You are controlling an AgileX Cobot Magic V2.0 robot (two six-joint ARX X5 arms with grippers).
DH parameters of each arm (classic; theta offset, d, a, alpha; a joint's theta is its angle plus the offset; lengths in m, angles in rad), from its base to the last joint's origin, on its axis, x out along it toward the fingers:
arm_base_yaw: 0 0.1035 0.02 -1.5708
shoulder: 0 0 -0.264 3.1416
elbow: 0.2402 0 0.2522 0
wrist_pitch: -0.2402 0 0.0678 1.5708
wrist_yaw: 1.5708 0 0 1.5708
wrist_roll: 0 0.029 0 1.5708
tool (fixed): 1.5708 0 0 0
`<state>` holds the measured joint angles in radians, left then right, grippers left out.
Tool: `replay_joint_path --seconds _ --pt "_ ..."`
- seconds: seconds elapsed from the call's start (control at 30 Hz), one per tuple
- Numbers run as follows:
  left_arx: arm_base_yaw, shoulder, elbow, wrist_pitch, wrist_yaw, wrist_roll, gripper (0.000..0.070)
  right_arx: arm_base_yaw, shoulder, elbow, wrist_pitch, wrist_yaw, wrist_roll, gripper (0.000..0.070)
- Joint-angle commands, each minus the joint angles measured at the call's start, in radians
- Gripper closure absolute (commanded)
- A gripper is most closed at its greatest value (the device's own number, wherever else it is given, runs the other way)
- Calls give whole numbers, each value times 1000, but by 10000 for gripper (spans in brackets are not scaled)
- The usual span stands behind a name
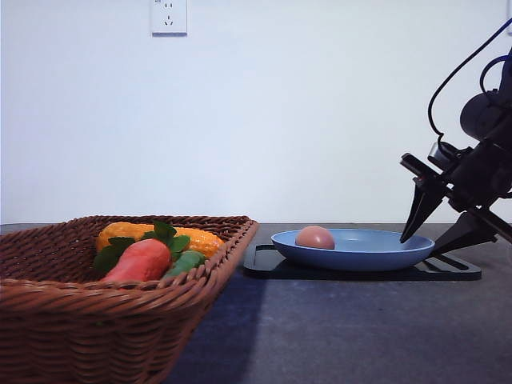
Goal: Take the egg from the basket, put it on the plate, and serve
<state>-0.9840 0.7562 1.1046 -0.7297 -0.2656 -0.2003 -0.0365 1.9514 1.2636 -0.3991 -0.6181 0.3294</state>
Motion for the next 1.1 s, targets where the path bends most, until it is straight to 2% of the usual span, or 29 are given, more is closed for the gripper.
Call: replay_joint_path --seconds 0.0,0.1,0.2,0.33,0.43,0.47,0.6,0.77,0.9,1.07 --pt "-7 16 22 4 -35 16 296 -12 6 27 2 -16 -4 454" --pt "-7 39 22 -5 -90 41 315 -33 -25 32 0 -36 1 459" --pt "-1 71 22 -13 -154 57 378 -56 -75 32 -19 -28 -2 539" --pt "26 124 22 -13 -204 96 544 -79 -165 32 -62 -26 -24 662" --pt "56 169 22 -12 -209 140 681 -84 -243 31 -116 7 -32 698" --pt "69 187 22 -12 -209 157 700 -83 -270 31 -138 22 -39 700" --pt "138 261 22 -21 -209 204 700 -49 -385 26 -240 87 -110 700" --pt "270 336 12 -45 -206 209 700 54 -528 26 -406 213 -207 700" --pt "377 353 -6 -38 -176 190 700 152 -647 17 -470 356 -215 700" --pt "494 334 -12 -11 -47 181 700 283 -794 -43 -454 477 -216 700"
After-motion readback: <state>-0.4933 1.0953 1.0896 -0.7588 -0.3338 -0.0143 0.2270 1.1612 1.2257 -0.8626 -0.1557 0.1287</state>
